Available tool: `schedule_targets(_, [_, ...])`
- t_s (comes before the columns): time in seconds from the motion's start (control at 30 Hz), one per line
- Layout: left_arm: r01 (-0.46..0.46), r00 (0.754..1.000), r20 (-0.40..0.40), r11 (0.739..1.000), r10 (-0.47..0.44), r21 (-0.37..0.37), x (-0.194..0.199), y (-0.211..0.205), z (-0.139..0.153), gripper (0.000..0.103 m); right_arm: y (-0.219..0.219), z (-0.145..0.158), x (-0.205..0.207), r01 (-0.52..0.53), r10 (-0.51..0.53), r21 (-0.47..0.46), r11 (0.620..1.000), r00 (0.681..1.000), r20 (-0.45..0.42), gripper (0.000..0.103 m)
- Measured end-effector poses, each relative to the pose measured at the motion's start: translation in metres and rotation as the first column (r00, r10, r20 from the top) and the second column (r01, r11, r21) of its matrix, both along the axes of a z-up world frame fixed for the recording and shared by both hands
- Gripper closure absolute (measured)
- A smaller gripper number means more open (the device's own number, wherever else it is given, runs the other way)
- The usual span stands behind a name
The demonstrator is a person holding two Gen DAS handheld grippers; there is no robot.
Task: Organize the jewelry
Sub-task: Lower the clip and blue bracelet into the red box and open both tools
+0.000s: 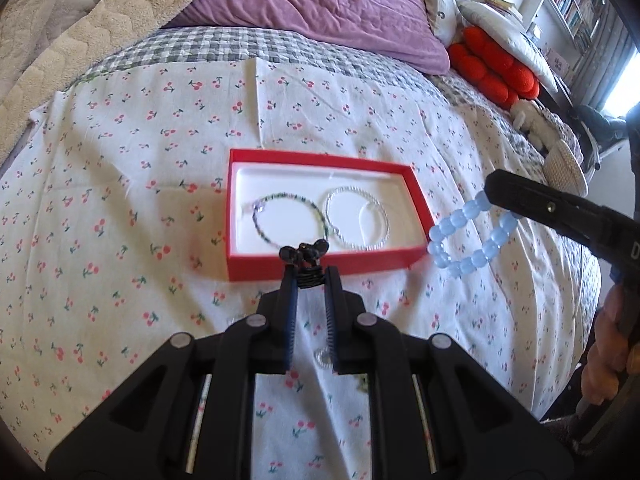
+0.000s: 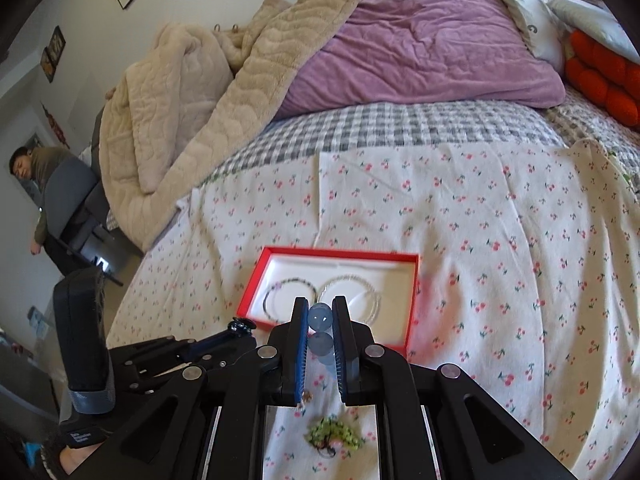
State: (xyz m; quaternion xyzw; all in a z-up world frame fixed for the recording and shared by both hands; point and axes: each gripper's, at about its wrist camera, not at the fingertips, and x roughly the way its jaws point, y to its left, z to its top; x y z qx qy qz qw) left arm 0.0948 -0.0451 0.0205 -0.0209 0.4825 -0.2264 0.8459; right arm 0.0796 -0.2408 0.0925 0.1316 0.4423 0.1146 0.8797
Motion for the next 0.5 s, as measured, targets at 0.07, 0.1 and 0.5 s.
schedule_targets(0.07, [-0.013,1.000,0.011,1.000,0.013,-0.005,0.007,-0.001,-0.001,0.088,-0.001,0.001,0.005,0.003,-0.003,0.002,1.000,1.000,0.016,0.091])
schedule_targets(0.1, [-0.021,1.000,0.016,1.000,0.021,-0.005,0.010,-0.002,-0.002,0.088,-0.001,0.000,0.007,0.005,-0.005,0.001,1.000,1.000,0.020,0.091])
schedule_targets(0.5, [-0.050,0.999,-0.001,0.999,0.050,0.019,0.045,-0.008,-0.029,0.088,0.014,-0.026,0.041,-0.006,0.006,0.015,1.000,1.000,-0.013,0.091])
